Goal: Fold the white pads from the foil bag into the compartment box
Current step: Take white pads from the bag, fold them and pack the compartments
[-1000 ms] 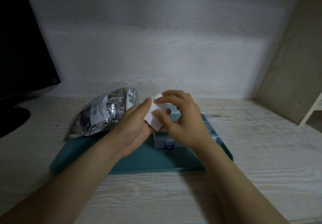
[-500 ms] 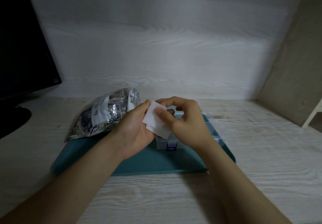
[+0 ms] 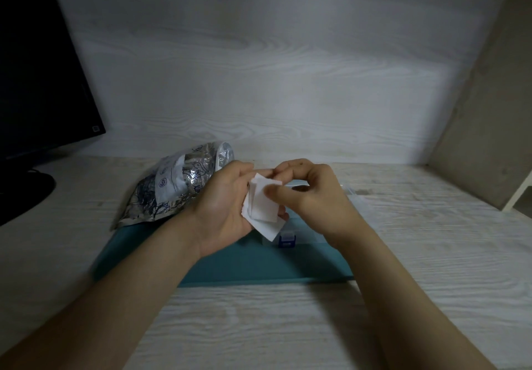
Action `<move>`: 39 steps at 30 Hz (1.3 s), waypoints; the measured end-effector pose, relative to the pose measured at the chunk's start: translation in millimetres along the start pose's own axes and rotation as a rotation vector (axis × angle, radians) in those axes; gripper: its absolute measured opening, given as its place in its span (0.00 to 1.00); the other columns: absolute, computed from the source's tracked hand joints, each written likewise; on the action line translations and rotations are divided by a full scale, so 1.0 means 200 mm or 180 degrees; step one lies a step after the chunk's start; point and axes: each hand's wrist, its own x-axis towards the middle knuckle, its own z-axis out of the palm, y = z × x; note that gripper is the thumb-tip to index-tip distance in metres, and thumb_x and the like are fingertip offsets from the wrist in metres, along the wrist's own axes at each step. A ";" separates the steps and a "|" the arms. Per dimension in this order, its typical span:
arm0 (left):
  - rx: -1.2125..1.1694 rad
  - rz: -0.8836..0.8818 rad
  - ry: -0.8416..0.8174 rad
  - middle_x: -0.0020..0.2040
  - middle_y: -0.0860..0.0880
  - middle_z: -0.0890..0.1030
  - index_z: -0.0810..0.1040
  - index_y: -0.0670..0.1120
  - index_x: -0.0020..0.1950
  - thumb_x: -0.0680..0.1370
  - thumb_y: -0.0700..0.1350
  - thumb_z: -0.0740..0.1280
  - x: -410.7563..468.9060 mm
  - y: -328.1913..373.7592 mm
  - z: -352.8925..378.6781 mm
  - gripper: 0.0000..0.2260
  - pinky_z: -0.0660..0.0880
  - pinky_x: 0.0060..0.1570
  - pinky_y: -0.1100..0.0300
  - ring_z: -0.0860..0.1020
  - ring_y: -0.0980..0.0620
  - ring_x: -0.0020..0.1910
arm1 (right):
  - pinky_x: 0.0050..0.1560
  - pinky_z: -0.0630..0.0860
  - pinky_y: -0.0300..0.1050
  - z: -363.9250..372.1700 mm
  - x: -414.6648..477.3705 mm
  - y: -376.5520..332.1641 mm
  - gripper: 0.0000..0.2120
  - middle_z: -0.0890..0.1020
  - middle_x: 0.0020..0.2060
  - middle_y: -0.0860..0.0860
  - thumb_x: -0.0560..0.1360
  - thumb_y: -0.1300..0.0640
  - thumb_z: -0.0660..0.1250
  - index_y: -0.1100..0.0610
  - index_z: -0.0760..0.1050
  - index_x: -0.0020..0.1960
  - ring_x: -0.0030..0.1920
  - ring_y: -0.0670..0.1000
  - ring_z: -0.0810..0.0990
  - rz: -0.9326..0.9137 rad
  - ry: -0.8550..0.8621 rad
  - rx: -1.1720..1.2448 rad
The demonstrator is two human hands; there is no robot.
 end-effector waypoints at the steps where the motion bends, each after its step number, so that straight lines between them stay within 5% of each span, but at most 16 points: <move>1: 0.0001 -0.0010 -0.0121 0.70 0.43 0.81 0.72 0.38 0.76 0.85 0.49 0.48 0.00 0.00 0.00 0.26 0.73 0.63 0.46 0.75 0.42 0.62 | 0.35 0.78 0.33 0.00 0.00 -0.01 0.05 0.81 0.55 0.52 0.74 0.65 0.78 0.62 0.83 0.41 0.38 0.41 0.84 -0.0039 0.0039 -0.0136; 3: 0.0131 0.0002 -0.0302 0.70 0.40 0.81 0.73 0.38 0.76 0.82 0.46 0.52 0.00 0.00 0.00 0.25 0.70 0.64 0.46 0.71 0.40 0.61 | 0.33 0.75 0.28 0.01 -0.01 -0.02 0.06 0.81 0.56 0.53 0.73 0.63 0.79 0.64 0.84 0.44 0.38 0.37 0.83 -0.0128 0.0162 -0.0379; 6: 0.0338 0.0176 -0.0136 0.55 0.39 0.81 0.77 0.38 0.72 0.73 0.38 0.63 0.01 -0.01 0.00 0.26 0.76 0.56 0.48 0.76 0.42 0.49 | 0.32 0.74 0.27 0.02 -0.02 -0.03 0.08 0.81 0.55 0.54 0.73 0.61 0.80 0.61 0.83 0.49 0.42 0.39 0.81 -0.0207 0.0289 -0.0465; 10: 0.0283 0.0736 0.0516 0.45 0.38 0.83 0.76 0.39 0.71 0.80 0.31 0.55 0.03 -0.01 -0.02 0.22 0.83 0.45 0.51 0.82 0.45 0.40 | 0.41 0.75 0.39 0.00 0.00 -0.01 0.14 0.78 0.41 0.52 0.74 0.56 0.79 0.56 0.75 0.53 0.41 0.47 0.75 -0.0089 0.0377 -0.0307; 13: 0.0060 0.1031 0.0680 0.44 0.41 0.81 0.75 0.41 0.71 0.82 0.31 0.52 0.02 0.01 -0.01 0.22 0.83 0.42 0.54 0.81 0.48 0.40 | 0.43 0.80 0.45 0.00 0.00 -0.01 0.16 0.83 0.38 0.56 0.74 0.59 0.78 0.55 0.74 0.57 0.39 0.50 0.80 0.0097 -0.0082 -0.0267; 19: 0.0039 0.1177 0.0748 0.44 0.41 0.80 0.74 0.41 0.72 0.82 0.31 0.53 0.02 0.02 -0.02 0.21 0.81 0.47 0.49 0.79 0.46 0.40 | 0.40 0.81 0.41 0.00 -0.02 -0.03 0.20 0.88 0.37 0.55 0.76 0.67 0.75 0.54 0.74 0.63 0.37 0.53 0.87 0.0026 -0.0233 -0.0242; 24: -0.0137 0.1353 0.0992 0.42 0.41 0.80 0.75 0.40 0.71 0.82 0.30 0.52 0.02 0.03 -0.01 0.21 0.82 0.59 0.47 0.83 0.45 0.46 | 0.33 0.73 0.39 -0.01 -0.01 -0.04 0.16 0.80 0.33 0.54 0.76 0.67 0.67 0.49 0.79 0.57 0.29 0.46 0.74 0.0122 0.0248 -0.0338; 27: -0.0366 0.1286 0.1069 0.45 0.40 0.80 0.74 0.40 0.72 0.81 0.30 0.52 0.03 0.03 -0.02 0.22 0.78 0.66 0.42 0.83 0.42 0.49 | 0.33 0.70 0.46 -0.02 0.00 -0.04 0.16 0.78 0.31 0.50 0.76 0.69 0.61 0.53 0.81 0.54 0.32 0.49 0.71 0.0018 0.0719 0.0169; 31: -0.0358 0.0898 0.0660 0.59 0.36 0.83 0.71 0.39 0.75 0.78 0.34 0.51 0.00 0.02 0.00 0.26 0.80 0.59 0.42 0.84 0.39 0.55 | 0.33 0.66 0.43 0.01 -0.02 -0.06 0.16 0.78 0.35 0.52 0.76 0.73 0.61 0.60 0.85 0.51 0.35 0.51 0.71 -0.0204 0.0380 0.0617; 34: -0.0203 0.0751 0.0488 0.64 0.37 0.83 0.72 0.40 0.75 0.83 0.39 0.53 0.00 0.02 0.02 0.22 0.79 0.60 0.44 0.83 0.40 0.61 | 0.34 0.73 0.36 0.04 -0.03 -0.06 0.13 0.84 0.36 0.47 0.78 0.73 0.65 0.62 0.86 0.52 0.32 0.43 0.78 -0.0258 0.0073 0.0415; 36: -0.0231 0.0655 0.0443 0.70 0.36 0.80 0.73 0.43 0.76 0.86 0.45 0.55 0.00 0.02 0.02 0.20 0.78 0.63 0.45 0.80 0.39 0.69 | 0.38 0.81 0.41 0.05 -0.02 -0.04 0.12 0.87 0.41 0.52 0.79 0.71 0.67 0.60 0.87 0.52 0.36 0.48 0.84 -0.0412 0.0097 0.0074; 39: -0.0264 0.0603 0.0490 0.67 0.38 0.82 0.73 0.44 0.76 0.89 0.49 0.54 0.01 0.02 0.01 0.19 0.85 0.54 0.50 0.84 0.42 0.62 | 0.37 0.79 0.50 0.05 -0.01 0.00 0.10 0.87 0.41 0.55 0.77 0.67 0.71 0.55 0.88 0.50 0.33 0.58 0.78 -0.0587 0.0144 -0.0410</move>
